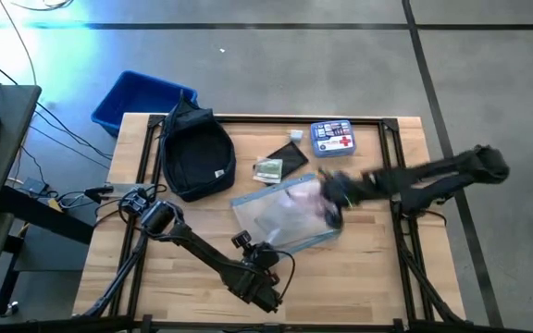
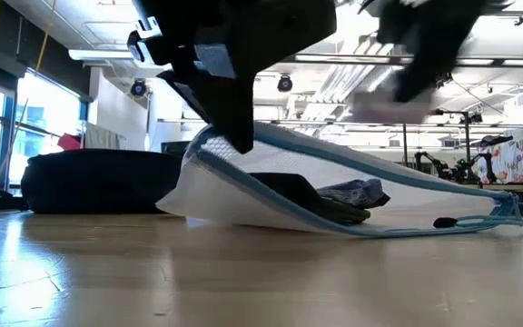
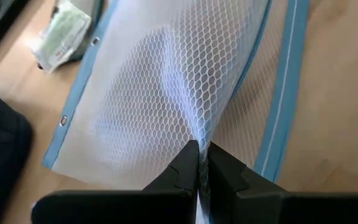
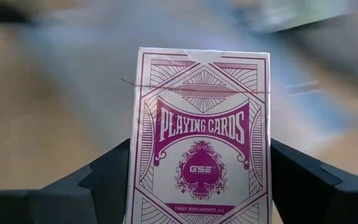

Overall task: Unpack backpack
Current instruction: Put the white playing cards box into the transparent zipper bag

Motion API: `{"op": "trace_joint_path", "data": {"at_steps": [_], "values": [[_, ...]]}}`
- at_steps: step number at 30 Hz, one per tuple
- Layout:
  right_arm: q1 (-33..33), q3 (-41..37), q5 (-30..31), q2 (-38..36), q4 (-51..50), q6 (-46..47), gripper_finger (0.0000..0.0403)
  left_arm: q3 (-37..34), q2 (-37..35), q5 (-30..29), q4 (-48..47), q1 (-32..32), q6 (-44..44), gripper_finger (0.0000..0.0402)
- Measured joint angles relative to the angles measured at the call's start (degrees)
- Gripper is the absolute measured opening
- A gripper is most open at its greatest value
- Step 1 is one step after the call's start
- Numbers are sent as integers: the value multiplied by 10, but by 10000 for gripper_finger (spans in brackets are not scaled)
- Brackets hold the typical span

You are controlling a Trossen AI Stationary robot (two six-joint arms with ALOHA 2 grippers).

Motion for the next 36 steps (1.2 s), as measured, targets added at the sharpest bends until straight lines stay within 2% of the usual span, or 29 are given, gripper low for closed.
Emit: {"op": "trace_joint_path", "data": {"at_steps": [3, 6, 10, 16, 20, 24, 29, 32, 36], "values": [[119, -78, 0, -22, 139, 92, 284, 0, 0, -27, 1, 0, -39, 0], [212, -119, 24, 4, 292, 121, 284, 0, 0, -59, 1, 0, -70, 0], [266, -115, 72, 87, 343, 111, 284, 0, 0, -108, 2, 1, -70, 0], [230, -37, 78, 212, 357, 26, 284, 0, 0, -115, 50, 10, -8, 0], [167, 29, 79, 260, 334, -17, 283, 0, -2, -106, 84, 7, 55, 0], [115, 64, 67, 295, 306, -50, 285, -2, -2, -106, 66, -1, 74, 0], [65, 80, 154, 307, 341, -52, 333, 0, -5, -113, 70, -13, 74, 0], [50, 79, 182, 308, 335, -21, 357, 0, -5, -108, 74, -14, 80, 0], [36, 79, 206, 308, 335, -4, 367, 0, -5, -107, 74, -12, 85, 0]]}}
